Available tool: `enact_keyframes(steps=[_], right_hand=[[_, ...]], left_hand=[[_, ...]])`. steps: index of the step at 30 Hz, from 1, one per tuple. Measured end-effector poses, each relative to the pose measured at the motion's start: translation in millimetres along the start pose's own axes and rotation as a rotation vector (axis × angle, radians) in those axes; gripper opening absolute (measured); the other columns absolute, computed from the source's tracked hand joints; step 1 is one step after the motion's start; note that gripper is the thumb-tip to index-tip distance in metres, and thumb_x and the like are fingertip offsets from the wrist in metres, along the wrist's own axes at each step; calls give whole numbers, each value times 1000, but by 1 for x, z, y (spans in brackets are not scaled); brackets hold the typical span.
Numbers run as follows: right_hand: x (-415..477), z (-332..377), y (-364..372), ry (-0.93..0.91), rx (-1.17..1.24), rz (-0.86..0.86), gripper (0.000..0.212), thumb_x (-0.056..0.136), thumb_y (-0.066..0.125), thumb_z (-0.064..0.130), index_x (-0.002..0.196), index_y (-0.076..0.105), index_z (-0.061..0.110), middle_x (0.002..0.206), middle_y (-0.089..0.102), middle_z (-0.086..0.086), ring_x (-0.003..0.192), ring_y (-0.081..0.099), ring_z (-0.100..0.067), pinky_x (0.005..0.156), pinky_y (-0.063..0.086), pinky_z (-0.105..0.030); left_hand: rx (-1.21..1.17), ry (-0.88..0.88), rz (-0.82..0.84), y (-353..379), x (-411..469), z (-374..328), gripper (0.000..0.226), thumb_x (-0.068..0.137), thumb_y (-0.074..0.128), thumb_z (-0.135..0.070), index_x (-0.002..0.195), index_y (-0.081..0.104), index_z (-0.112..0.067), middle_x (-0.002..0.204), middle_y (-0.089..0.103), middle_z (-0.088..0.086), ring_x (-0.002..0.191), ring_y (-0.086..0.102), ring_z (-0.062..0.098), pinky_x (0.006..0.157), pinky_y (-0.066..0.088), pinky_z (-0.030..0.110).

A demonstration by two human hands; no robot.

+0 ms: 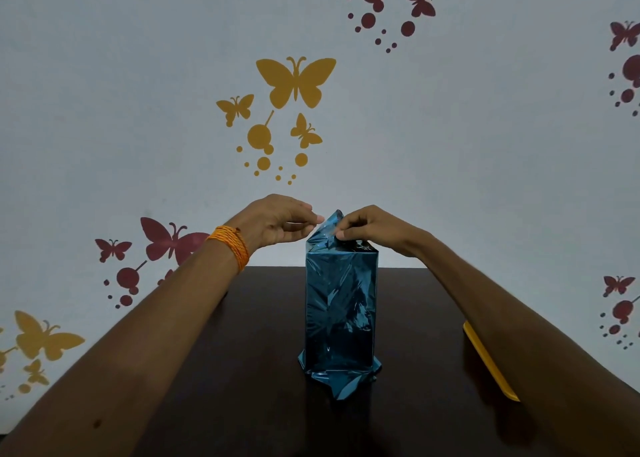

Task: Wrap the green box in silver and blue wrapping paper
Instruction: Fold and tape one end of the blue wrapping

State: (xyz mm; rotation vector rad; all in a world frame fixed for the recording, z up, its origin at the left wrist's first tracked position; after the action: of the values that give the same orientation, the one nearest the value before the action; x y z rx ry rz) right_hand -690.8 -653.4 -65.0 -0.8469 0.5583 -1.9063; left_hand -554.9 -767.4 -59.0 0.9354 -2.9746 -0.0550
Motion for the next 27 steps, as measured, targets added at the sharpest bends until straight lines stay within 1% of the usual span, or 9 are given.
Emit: enact_keyframes(steps=[4,7,9,12,14,16,18,23,27], right_hand=[[5,0,4,38,-12,26,21,96,65,26,92,74,8,97,72,-8,89,63,-16,84,48,-32],[6,2,10,46,-18,41,17,95,67,27,85,71,14,90,70,-3,81,62,-13,75,46,-27],[6,3,13,46,-38,34,18,95,68,28,88,72,12,93,70,-5,81,61,-12,71,45,-25],[9,4,16,45,-63,15,24,95,67,28,97,72,4,103,70,-11,85,61,-15,73,46,-26],[9,5,18,57,-63,-9,25,94,68,26,100,72,2,98,70,-8,84,60,-15,73,46,-25],[8,1,17,76,-26,-63,23,92,71,24,96,73,1,90,69,-4,78,60,-13,68,45,-23],[7,-6,17,112,24,-99,22,90,73,25,91,74,3,90,72,-7,75,61,-13,65,45,-23],[5,-16,19,198,146,-57,18,88,75,26,75,75,13,88,73,-12,72,61,-16,65,46,-28],[5,-15,22,216,217,-39,9,85,78,21,82,76,12,87,74,-6,75,64,-15,66,50,-26]], left_hand=[[4,1,5,0,1,1,43,77,75,9,116,62,0,111,64,21,78,64,20,61,61,25],[9,5,5,-2,1,2,44,76,76,9,116,62,0,109,65,20,77,64,20,63,61,24],[13,2,2,-3,2,3,43,76,76,9,116,62,-1,108,65,20,77,65,20,62,60,24],[17,-6,-2,-4,3,6,42,77,75,9,115,63,-1,110,66,20,78,65,21,61,61,25],[37,-8,-3,-3,3,7,41,77,76,8,115,63,-1,108,66,19,79,65,21,61,61,25],[46,-12,-9,-2,3,8,41,77,76,8,114,64,-1,107,66,19,79,65,21,61,60,25],[36,-20,-10,-2,4,9,40,76,77,8,113,65,-1,107,66,19,78,65,21,61,60,25],[36,-23,-9,-2,4,8,38,76,76,7,112,65,-1,106,68,20,80,66,21,62,61,26],[42,-30,-11,-4,3,9,38,76,76,8,111,65,-1,103,68,19,80,66,21,65,60,27]])
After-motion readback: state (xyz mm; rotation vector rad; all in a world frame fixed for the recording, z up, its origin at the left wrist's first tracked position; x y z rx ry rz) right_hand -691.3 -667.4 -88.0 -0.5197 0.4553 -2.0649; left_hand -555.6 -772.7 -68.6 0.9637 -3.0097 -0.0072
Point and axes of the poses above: each hand's wrist, its own x-axis towards the middle knuckle, its own y-axis out of the palm, z = x × y, the point moved 7 cm from there along x, towards the middle knuckle
